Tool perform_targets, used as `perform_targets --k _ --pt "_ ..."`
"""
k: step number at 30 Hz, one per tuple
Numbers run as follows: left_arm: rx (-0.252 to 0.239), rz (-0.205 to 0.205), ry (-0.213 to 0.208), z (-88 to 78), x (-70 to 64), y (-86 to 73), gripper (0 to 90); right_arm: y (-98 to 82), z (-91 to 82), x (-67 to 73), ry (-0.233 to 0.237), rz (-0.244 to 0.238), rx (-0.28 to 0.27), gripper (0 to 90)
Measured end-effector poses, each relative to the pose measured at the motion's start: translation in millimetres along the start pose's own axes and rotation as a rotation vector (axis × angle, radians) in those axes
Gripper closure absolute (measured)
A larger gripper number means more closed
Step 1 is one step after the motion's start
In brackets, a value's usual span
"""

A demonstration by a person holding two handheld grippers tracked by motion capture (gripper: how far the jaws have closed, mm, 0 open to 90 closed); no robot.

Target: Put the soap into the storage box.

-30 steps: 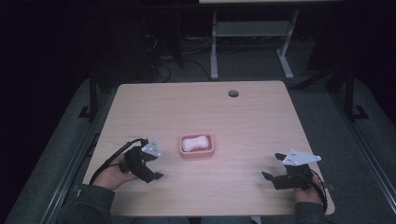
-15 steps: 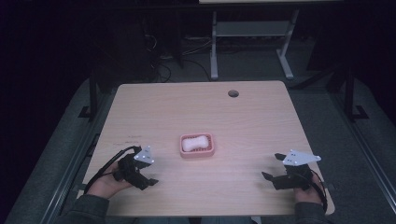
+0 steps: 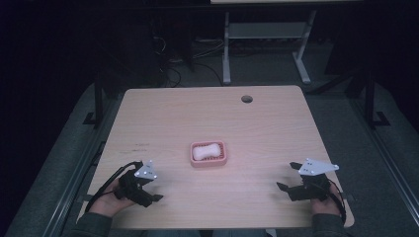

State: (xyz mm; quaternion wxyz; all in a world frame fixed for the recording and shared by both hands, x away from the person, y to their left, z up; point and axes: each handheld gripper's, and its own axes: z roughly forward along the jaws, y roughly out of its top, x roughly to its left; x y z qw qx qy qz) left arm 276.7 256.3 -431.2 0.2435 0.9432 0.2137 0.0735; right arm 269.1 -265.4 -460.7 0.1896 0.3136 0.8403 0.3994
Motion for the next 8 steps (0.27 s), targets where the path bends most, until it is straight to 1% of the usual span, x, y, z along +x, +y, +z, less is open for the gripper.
perform_targets --k 5,7,8 --pt "-0.015 -0.004 0.003 2.7 -0.9 -2.0 27.5 0.5 0.7 0.3 0.009 -0.003 0.001 13.8" --pt "-0.013 0.006 0.003 3.9 -0.9 -1.7 27.3 0.9 1.2 0.7 0.014 0.001 0.001 13.7" --pt "-0.013 0.006 0.003 3.9 -0.9 -1.7 27.1 1.2 1.4 0.6 0.016 -0.004 -0.001 13.8"
